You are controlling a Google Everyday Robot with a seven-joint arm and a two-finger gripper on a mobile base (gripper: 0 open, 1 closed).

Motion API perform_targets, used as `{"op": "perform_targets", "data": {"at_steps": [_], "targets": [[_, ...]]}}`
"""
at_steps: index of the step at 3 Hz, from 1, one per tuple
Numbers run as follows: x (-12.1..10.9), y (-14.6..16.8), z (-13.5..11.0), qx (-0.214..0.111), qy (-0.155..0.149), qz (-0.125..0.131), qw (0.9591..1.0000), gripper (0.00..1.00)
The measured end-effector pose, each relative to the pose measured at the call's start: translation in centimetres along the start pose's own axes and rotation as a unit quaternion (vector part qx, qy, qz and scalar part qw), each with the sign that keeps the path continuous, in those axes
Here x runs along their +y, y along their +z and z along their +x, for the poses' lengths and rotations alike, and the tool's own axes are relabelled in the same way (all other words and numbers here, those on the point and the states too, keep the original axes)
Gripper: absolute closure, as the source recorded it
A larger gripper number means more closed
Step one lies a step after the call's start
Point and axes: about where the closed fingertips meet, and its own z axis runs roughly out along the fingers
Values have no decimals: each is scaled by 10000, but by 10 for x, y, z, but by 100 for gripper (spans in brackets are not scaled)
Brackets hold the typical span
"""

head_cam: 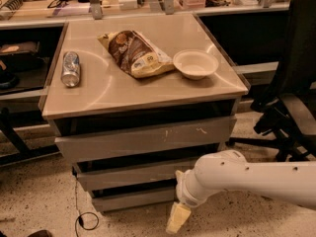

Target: Open middle drawer

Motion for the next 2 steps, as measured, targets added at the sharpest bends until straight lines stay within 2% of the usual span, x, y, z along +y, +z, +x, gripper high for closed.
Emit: {"op": "perform_targets", "data": {"at_steps": [1,2], "targets": [[-34,13,-4,78,-73,586,9982,0],[-70,18,-8,-49,-9,1013,9948,0]]}}
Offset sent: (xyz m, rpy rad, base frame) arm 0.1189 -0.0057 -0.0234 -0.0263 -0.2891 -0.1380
